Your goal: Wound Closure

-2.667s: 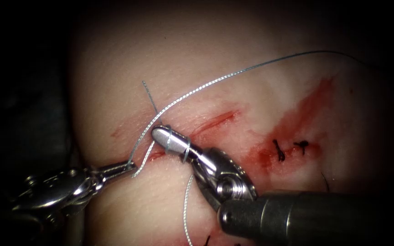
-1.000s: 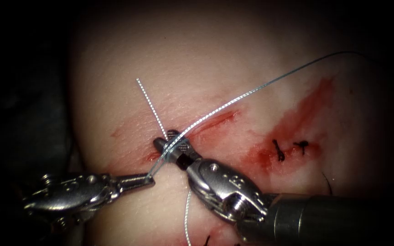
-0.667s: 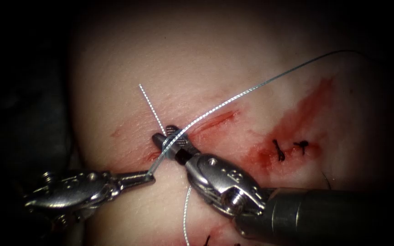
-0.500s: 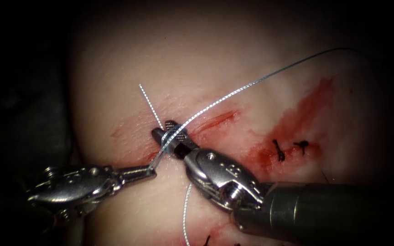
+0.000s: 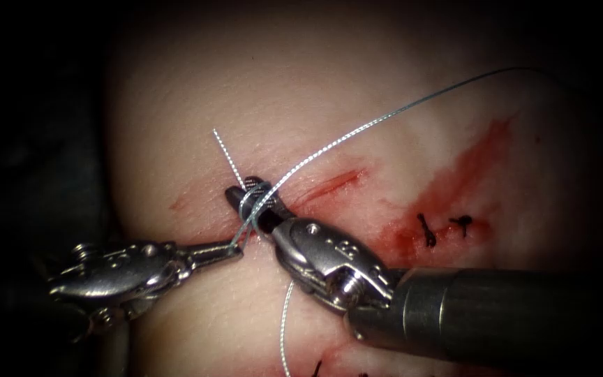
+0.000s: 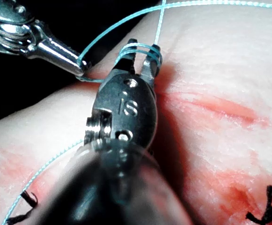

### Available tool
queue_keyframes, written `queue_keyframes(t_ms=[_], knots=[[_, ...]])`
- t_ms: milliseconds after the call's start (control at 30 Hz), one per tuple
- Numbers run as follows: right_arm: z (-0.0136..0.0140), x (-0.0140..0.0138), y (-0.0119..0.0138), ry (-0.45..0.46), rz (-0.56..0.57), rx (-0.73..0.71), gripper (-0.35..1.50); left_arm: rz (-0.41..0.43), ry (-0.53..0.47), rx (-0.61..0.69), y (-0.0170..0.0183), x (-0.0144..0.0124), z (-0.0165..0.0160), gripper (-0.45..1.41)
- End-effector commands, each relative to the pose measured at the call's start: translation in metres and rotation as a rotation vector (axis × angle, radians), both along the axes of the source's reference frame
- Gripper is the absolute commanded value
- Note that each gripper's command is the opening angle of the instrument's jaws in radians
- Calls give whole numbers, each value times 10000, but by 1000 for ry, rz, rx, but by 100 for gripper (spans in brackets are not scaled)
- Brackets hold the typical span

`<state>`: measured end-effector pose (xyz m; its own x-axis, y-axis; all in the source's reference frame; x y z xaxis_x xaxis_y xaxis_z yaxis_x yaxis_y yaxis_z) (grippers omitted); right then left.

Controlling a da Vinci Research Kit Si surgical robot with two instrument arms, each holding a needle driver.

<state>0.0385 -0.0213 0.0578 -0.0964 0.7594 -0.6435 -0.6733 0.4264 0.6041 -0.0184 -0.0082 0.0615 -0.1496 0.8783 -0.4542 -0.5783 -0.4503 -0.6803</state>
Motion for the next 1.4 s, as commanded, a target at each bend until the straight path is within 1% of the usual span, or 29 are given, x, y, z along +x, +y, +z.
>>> queue_keyframes(t_ms=[33,67,100,133,233,300,333,500,633,700,833,867,933,1033,1100,1133,1167,1200,1267,1300,1333,1400], knots=[[2,9,2,-5,-1,5,9,-4,-2,7,-3,-5,6,-45],[3,9,2,-10,-2,8,9,-4,-1,7,-3,-5,6,-45],[4,10,3,-17,-4,13,16,-5,-1,7,-2,-6,6,-45],[4,9,4,-21,-6,17,17,-5,-1,7,-2,-6,6,-45],[5,11,7,-26,-5,21,19,-7,1,7,-1,-9,7,-45],[5,12,9,-28,-7,25,29,-9,1,7,-1,-10,7,-45],[4,13,9,-28,-10,28,31,-9,1,7,-1,-10,7,-45],[4,14,13,-50,-23,36,32,-9,1,7,-1,-11,7,-45],[5,16,16,-63,-29,49,22,-16,2,10,-2,-11,6,-45],[6,20,18,-76,-31,52,19,-16,3,10,-2,-11,6,-45],[9,29,25,-100,-43,55,4,-24,0,19,-2,-11,6,-45],[9,30,26,-113,-52,60,4,-27,-1,24,-2,-11,6,-45],[12,31,28,-144,-74,61,10,-35,-3,32,-3,-11,6,-45],[14,29,30,-146,-76,63,14,-37,-6,38,-3,-11,6,-45],[15,27,30,-156,-82,72,26,-43,-9,48,-3,-11,6,-45],[16,25,30,-179,-94,90,52,-41,-10,49,-4,-12,6,-45],[17,25,30,-188,-98,97,64,-43,-13,55,-5,-12,6,-45],[17,25,29,-197,-102,104,64,-44,-12,54,-5,-13,6,-45],[18,24,28,-201,-106,106,10,-45,-12,54,-5,-14,6,-45],[17,24,28,-200,-106,106,0,-43,-13,56,-5,-14,6,-45],[16,24,28,-198,-105,105,-35,-43,-13,56,-5,-14,6,-45],[10,23,30,-193,-97,104,-35,-46,-15,60,-5,-14,6,-45]])
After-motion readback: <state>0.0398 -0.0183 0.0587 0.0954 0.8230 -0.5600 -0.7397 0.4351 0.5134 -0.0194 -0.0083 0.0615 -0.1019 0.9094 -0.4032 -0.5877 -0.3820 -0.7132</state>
